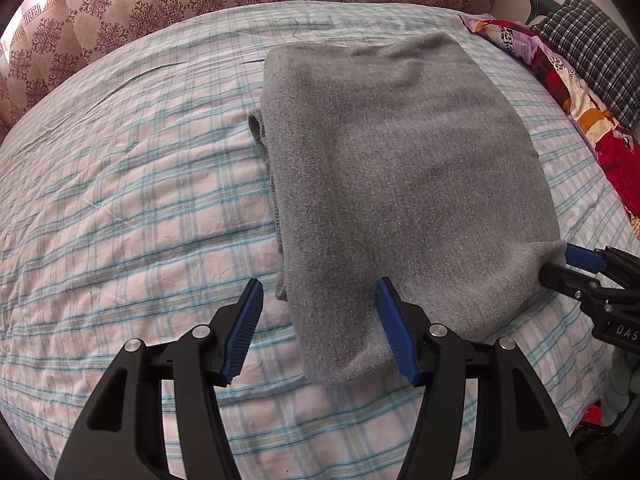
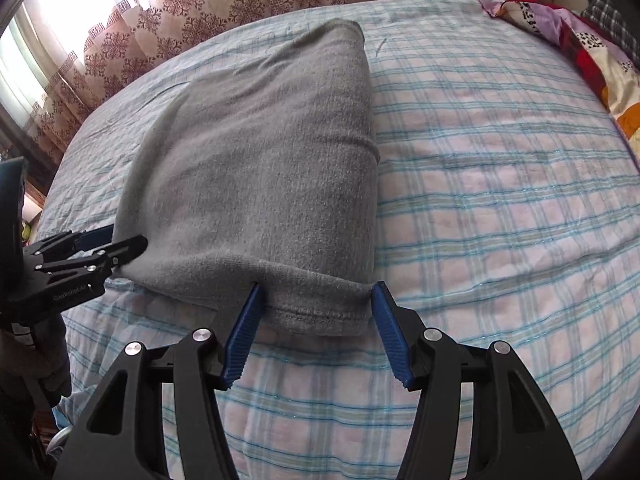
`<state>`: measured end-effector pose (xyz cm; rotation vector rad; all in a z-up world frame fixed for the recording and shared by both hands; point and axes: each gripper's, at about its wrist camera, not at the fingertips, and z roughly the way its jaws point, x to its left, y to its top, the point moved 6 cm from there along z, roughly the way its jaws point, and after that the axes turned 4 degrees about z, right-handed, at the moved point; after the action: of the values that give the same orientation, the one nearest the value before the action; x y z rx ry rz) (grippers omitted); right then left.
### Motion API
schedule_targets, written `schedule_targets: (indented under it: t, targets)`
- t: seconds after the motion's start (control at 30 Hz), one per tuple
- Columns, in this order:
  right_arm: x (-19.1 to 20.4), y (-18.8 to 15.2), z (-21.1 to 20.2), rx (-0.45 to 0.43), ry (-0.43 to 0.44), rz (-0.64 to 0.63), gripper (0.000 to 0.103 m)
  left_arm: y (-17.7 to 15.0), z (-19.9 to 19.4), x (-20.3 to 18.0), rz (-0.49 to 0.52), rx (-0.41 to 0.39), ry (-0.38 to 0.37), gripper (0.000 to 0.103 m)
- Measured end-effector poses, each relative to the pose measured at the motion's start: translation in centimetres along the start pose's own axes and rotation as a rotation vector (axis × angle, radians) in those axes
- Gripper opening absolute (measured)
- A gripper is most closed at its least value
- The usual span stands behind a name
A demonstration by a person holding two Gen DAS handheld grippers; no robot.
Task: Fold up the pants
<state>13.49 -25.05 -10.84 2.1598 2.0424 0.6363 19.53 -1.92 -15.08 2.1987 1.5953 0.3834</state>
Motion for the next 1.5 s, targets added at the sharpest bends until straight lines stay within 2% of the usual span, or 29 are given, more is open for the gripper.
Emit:
schedule_targets:
  t: [0.13, 0.23, 0.3, 0.37, 0.47, 0.6, 0.77, 1.1, 1.3, 1.5]
  targets:
    - [0.4, -2.2, 2.2, 0.064, -0.053, -0.058, 0.061, -0.2, 0.2, -0.1, -0.010, -0.007, 0.005, 0.062]
    - [0.9, -2.4, 2.1, 0.033, -0.079, -0.105, 0.061, -0.2, 0.2, -0.1, -0.015, -0.013, 0.018, 0.066]
    - [0.8, -2.4, 1.9, 0.039, -0.066, -0.093, 0.060, -0.2, 0.2, 0.1, -0.015, -0.017, 0.040, 0.072]
    - [0.7, -2.3, 1.5, 0.039, -0.052, -0.074, 0.060, -0.2, 0.3, 0.4, -0.027, -0.016, 0.072, 0.086]
    - [0.8, -1.8, 0.1, 0.009, -0.039, -0.067, 0.060, -0.1, 0.5, 1.2, -0.067, -0.012, 0.093, 0.099]
    - [1.1, -1.1, -2.5, -0.079, -0.031, -0.070, 0.061, -0.1, 0.6, 1.7, -0.090, -0.020, 0.078, 0.100]
    - [1.3, -0.6, -4.7, -0.166, -0.021, -0.087, 0.072, 0.0, -0.4, 1.4, -0.060, -0.054, 0.125, 0.100]
    - [0.9, 0.4, -5.7, -0.225, -0.026, -0.057, 0.072, 1.2, -4.9, -0.8, -0.016, -0.164, 0.172, 0.100]
    - [0.9, 0.9, -6.8, -0.288, -0.040, -0.063, 0.077, 2.1, -8.0, -2.3, 0.005, -0.237, 0.178, 0.100]
    - [0.8, 1.1, -7.5, -0.319, -0.053, -0.059, 0.078, 2.7, -10.0, -3.4, 0.002, -0.263, 0.198, 0.100]
